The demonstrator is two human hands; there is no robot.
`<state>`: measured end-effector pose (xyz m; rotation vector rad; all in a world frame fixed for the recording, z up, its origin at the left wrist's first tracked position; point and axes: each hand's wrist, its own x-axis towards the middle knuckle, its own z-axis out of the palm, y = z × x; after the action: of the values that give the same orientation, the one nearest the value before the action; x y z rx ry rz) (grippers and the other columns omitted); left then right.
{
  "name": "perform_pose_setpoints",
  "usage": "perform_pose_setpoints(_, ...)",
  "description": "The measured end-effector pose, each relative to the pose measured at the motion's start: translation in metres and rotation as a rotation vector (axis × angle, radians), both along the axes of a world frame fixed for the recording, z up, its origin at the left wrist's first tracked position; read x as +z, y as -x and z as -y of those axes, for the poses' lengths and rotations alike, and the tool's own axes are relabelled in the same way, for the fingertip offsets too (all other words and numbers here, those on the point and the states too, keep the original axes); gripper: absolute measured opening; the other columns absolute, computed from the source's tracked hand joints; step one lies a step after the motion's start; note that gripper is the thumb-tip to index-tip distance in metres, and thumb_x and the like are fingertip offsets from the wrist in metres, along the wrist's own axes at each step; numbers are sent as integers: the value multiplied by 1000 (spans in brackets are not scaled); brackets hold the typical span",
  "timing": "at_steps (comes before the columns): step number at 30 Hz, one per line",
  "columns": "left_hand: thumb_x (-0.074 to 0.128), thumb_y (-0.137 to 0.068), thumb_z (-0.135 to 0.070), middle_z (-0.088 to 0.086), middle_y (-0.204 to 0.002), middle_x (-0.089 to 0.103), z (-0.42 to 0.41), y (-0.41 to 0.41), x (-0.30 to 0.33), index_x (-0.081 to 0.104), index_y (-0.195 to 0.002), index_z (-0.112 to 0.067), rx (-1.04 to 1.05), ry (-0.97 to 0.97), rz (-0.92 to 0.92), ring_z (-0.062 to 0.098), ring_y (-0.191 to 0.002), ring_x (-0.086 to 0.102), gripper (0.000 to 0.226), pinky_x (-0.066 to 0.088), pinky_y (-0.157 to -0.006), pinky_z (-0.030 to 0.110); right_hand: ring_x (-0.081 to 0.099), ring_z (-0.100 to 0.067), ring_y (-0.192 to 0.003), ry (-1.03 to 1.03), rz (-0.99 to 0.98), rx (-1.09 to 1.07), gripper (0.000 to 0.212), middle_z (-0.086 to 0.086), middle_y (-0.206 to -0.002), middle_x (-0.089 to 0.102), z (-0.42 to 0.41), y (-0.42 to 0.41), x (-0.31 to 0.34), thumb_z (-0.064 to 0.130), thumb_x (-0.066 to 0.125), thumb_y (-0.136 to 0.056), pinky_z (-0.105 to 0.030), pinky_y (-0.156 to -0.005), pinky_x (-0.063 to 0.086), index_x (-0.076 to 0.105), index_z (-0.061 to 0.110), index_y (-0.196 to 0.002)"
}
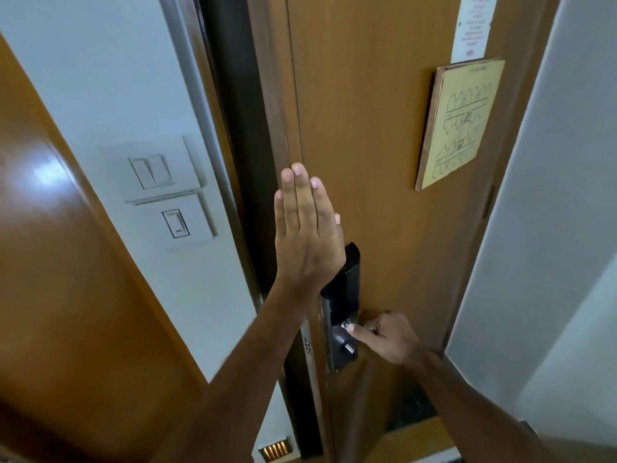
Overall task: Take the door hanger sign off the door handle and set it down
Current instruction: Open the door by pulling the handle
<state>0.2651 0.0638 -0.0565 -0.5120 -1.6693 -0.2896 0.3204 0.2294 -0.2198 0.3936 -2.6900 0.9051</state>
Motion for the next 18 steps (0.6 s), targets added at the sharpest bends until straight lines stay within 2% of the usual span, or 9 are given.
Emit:
perform_pose_setpoints(3, 63, -88, -12, 30, -147, 31, -14, -30, -6, 29, -141, 12, -55, 3, 15, 51, -144, 25, 68, 28, -119, 52, 28, -11, -35, 21, 30, -34, 76, 2, -40, 28, -15, -24, -4, 69, 46, -87, -31, -44, 25, 33, 6, -47)
perform_pose_setpoints(5, 64, -87, -9, 31, -152, 30, -24, -52, -10, 24, -143, 12, -136, -8, 24, 42, -151, 9, 73, 28, -120, 53, 29, -12, -34, 32, 41, -70, 74, 2, -39, 29, -28, -43, -8, 65, 51, -87, -27, -42, 24, 37, 4, -49)
perform_pose_setpoints(7, 62, -87, -9, 30, -153, 25, -32, -71, -14, 10, -150, 8, -217, 10, 50, 36, -153, -1, 83, 22, -123, 53, 30, -12, -33, 36, 37, -108, 71, 1, -38, 31, -39, -57, -14, 59, 55, -88, -23, -41, 24, 41, 2, -48)
perform_pose_setpoints(9, 52, -92, -14, 25, -161, 9, -41, -88, -19, -4, -154, 1, -305, 57, 73, 34, -154, -4, 85, 16, -124, 52, 34, -14, -32, 26, 36, -169, 67, -1, -37, 34, -49, -71, -17, 55, 55, -88, -20, -39, 25, 45, 2, -48)
perform_pose_setpoints(11, 42, -96, -18, 15, -166, -11, -50, -102, -22, -9, -154, -3, -380, 86, 93, 32, -154, -4, 79, 13, -124, 52, 36, -14, -30, 44, 9, -224, 61, 0, -36, 36, -59, -84, -20, 49, 52, -89, -17, -36, 23, 44, 9, -44)
perform_pose_setpoints(12, 39, -97, -20, 12, -166, -15, -57, -111, -23, -10, -154, -4, -415, 92, 97, 32, -154, -3, 77, 12, -124, 52, 35, -13, -29, 57, -6, -250, 59, 1, -36, 37, -65, -92, -20, 47, 50, -90, -16, -35, 21, 41, 15, -41)
perform_pose_setpoints(14, 37, -98, -21, 13, -166, -16, -67, -123, -25, -9, -154, -3, -474, 98, 95, 33, -154, -3, 74, 9, -125, 52, 36, -11, -32, 77, -36, -302, 56, 2, -37, 32, -72, -105, -21, 44, 47, -91, -22, -37, 23, 37, 23, -40)
perform_pose_setpoints(16, 35, -99, -23, 13, -165, -17, -76, -134, -28, -10, -154, -4, -541, 114, 93, 33, -154, -5, 74, 7, -125, 51, 45, -16, -42, 139, -45, -383, 50, 6, -46, 39, -81, -118, -23, 40, 44, -89, -28, -43, 32, 44, 21, -43)
perform_pose_setpoints(18, 33, -100, -24, 11, -165, -20, -80, -142, -31, -12, -154, -5, -594, 123, 116, 31, -154, -8, 73, 5, -125, 49, 53, -24, -52, 246, -24, -440, 49, -9, -55, 53, -88, -129, -25, 36, 42, -88, -40, -47, 44, 55, 8, -50)
